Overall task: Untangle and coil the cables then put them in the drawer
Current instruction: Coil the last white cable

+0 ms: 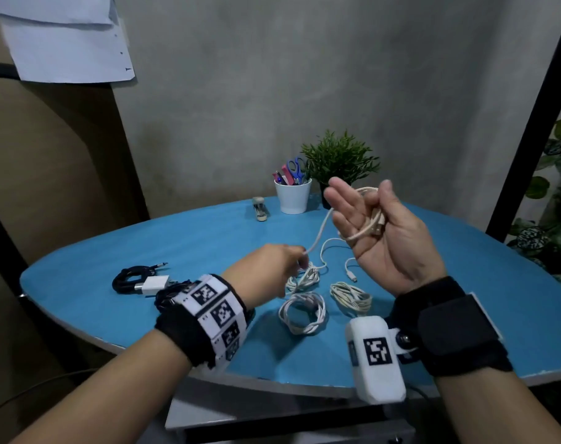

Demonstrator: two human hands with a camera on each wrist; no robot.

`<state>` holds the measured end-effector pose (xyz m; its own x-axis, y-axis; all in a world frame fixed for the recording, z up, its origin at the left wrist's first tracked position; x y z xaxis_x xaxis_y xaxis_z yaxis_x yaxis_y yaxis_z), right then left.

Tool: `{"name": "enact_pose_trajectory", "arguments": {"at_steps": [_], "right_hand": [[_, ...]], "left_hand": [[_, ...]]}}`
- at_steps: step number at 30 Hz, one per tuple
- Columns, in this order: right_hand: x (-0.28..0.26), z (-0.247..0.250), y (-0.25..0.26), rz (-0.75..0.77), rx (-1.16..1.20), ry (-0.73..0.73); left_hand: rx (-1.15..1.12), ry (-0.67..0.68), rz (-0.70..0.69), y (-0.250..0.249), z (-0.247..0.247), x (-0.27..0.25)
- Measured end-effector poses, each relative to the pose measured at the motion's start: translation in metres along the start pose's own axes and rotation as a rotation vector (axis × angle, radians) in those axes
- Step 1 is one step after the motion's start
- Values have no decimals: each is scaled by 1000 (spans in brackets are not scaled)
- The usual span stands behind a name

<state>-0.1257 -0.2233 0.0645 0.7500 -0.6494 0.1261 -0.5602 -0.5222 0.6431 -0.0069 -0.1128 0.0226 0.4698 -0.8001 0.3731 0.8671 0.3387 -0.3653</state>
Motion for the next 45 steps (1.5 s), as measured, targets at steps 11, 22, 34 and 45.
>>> {"name": "enact_pose_trajectory", "arguments": {"at_steps": [11, 22, 34, 45], "right_hand": [[15, 19, -21, 591, -1251, -157], [-1, 19, -30, 385, -1468, 94], [-4, 0, -4, 44, -174, -55], [3, 11, -28, 537, -1072, -199]], "left_hand": [[117, -191, -123, -13, 18, -4], [132, -620, -123, 2, 73, 21], [96, -80, -78, -1, 21, 1], [208, -66, -206, -5, 7, -9]]}}
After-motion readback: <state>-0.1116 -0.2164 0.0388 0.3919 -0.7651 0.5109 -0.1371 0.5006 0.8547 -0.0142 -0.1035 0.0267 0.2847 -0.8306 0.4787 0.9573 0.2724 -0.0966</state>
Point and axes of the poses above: each hand's wrist, its own x-axis towards the middle knuckle, its own z-axis out of the back of the hand, y = z × x, the point moved 3 cm from there along x, towards the middle knuckle, and after that the axes turned 15 degrees about -y, right-handed, at the moved point
